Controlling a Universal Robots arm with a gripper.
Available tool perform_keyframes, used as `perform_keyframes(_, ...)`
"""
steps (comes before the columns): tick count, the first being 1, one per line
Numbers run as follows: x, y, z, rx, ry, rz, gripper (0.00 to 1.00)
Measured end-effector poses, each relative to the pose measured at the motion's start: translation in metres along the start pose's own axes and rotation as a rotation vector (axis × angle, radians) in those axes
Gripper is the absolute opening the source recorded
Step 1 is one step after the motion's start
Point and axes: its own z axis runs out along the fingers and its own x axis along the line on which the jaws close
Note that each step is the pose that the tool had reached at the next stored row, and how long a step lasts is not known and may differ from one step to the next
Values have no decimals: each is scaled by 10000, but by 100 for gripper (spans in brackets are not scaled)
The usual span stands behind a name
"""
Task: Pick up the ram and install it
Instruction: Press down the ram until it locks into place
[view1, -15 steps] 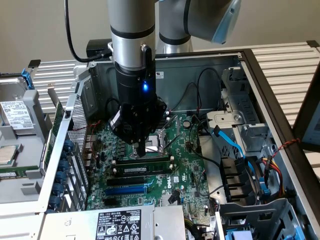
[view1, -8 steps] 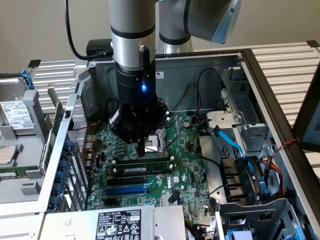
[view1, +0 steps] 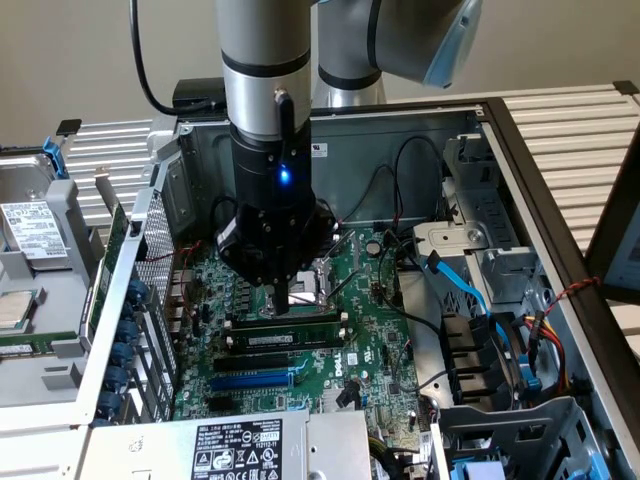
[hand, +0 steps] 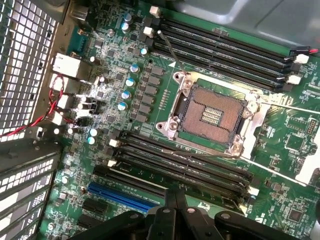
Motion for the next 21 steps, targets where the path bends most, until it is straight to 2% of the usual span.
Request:
perform_keyframes(6, 0, 0, -2, 25, -6, 586, 10)
perform_keyframes(11, 0, -1, -9, 149, -47, 950, 10)
perform_keyframes(14, 1, -1, -12, 189, -69, 1183, 10)
perform_keyframes(21, 0, -1, -21, 232, -176, 1701, 10)
